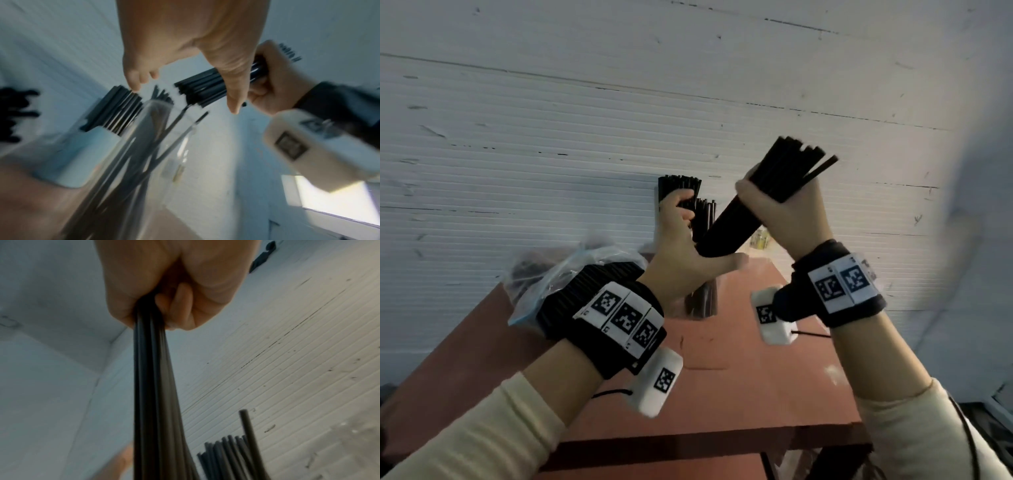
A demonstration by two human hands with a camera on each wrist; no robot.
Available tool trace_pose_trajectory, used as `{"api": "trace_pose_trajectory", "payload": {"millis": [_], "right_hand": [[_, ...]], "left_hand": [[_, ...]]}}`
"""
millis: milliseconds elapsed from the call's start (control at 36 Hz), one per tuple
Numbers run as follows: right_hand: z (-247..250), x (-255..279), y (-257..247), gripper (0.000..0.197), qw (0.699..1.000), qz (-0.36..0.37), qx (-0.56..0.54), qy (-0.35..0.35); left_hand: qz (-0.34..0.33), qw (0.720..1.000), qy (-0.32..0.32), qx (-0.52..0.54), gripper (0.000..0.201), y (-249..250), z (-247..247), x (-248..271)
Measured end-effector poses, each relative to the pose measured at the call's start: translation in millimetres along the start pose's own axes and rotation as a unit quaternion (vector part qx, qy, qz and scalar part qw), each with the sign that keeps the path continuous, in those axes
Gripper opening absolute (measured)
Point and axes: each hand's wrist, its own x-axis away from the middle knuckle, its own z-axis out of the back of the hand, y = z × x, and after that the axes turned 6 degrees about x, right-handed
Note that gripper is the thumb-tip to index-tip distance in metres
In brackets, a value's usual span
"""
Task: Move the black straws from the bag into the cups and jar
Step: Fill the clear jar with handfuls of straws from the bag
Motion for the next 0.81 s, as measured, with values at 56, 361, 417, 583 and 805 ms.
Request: {"api": "trace_pose_trajectory", "payload": {"millis": [56,361,417,583,805], "right_hand": [[7.2,-17.4,6.0,0.011,0.999,-0.016,0.000,0.033],[-1.1,-65.9,50.2,0.029,0.991,-0.082,0.107,-0.022],[-5.2,-66.4,58.9,0.029,0.988,-0.087,0.120,-0.041],[-10.2,-60.5,75.4,0.029,0.970,-0.096,0.172,-0.146],[-17.9,-43.4,84.0,0.051,0.939,-0.098,0.267,-0.196]], "left_hand": [[0.023,1.000,0.012,-0.011,0.119,-12.1,-2.8,-11.0],[0.186,0.979,-0.062,-0.048,0.107,-48.6,-5.0,-34.8],[0.177,0.981,-0.057,-0.062,0.097,-49.4,-5.4,-32.9],[0.172,0.979,-0.055,-0.097,0.093,-52.6,-5.8,-34.5],[0.176,0.979,-0.056,-0.084,0.084,-51.8,-5.3,-33.6]]}}
